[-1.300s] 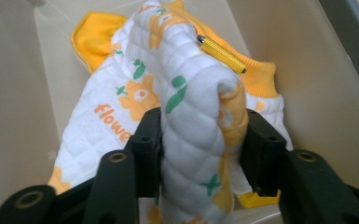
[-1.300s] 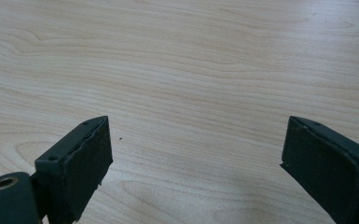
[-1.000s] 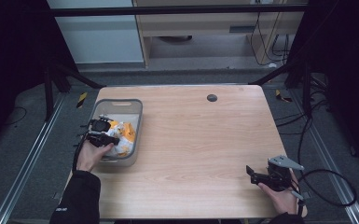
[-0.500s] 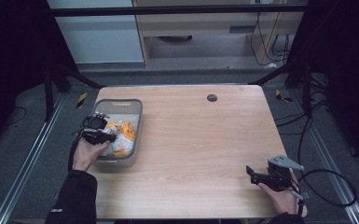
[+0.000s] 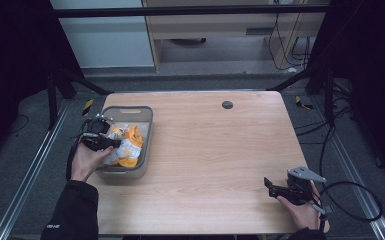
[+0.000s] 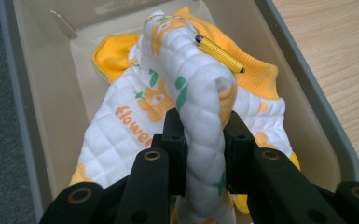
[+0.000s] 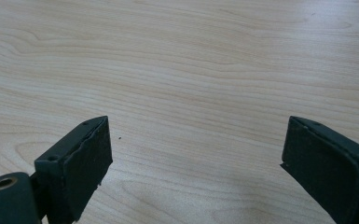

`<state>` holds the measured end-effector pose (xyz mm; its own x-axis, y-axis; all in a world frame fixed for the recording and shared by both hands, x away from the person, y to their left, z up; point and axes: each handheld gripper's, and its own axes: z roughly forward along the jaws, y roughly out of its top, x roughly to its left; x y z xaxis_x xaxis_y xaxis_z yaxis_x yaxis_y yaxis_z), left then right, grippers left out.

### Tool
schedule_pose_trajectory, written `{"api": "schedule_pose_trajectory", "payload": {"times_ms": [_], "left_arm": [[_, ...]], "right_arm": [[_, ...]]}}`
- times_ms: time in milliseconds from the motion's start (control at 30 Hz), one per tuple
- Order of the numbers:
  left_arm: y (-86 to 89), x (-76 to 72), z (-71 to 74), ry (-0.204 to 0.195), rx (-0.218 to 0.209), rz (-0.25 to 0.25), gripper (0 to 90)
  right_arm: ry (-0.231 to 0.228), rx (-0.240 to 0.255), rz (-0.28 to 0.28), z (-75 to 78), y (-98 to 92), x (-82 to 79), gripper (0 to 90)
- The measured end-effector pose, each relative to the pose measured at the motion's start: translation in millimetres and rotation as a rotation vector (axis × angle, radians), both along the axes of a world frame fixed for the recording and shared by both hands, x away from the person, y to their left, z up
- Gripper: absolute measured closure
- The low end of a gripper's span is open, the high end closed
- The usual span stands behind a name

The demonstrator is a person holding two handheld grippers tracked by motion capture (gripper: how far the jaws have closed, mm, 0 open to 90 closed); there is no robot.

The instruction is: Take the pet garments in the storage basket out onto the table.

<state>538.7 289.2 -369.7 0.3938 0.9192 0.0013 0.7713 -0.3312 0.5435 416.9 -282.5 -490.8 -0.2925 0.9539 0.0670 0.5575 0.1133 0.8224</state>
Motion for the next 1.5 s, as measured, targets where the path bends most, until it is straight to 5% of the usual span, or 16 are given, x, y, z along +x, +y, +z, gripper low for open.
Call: {"api": "schedule_pose_trajectory", "payload": {"times_ms": [933, 1500], "left_arm": [[-3.9, -27.4, 58.8, -0.095, 0.01, -0.076, 74.5], [-25.1, -48.1, 78.6, -0.101, 0.039, -0.199, 74.5]], "right_arm": [[-0.005, -0.002, -0.001, 0.4, -0.7, -0.6, 8.3], [-0.007, -0.001, -0.001, 0.7, -0.9, -1.0, 8.2]]}}
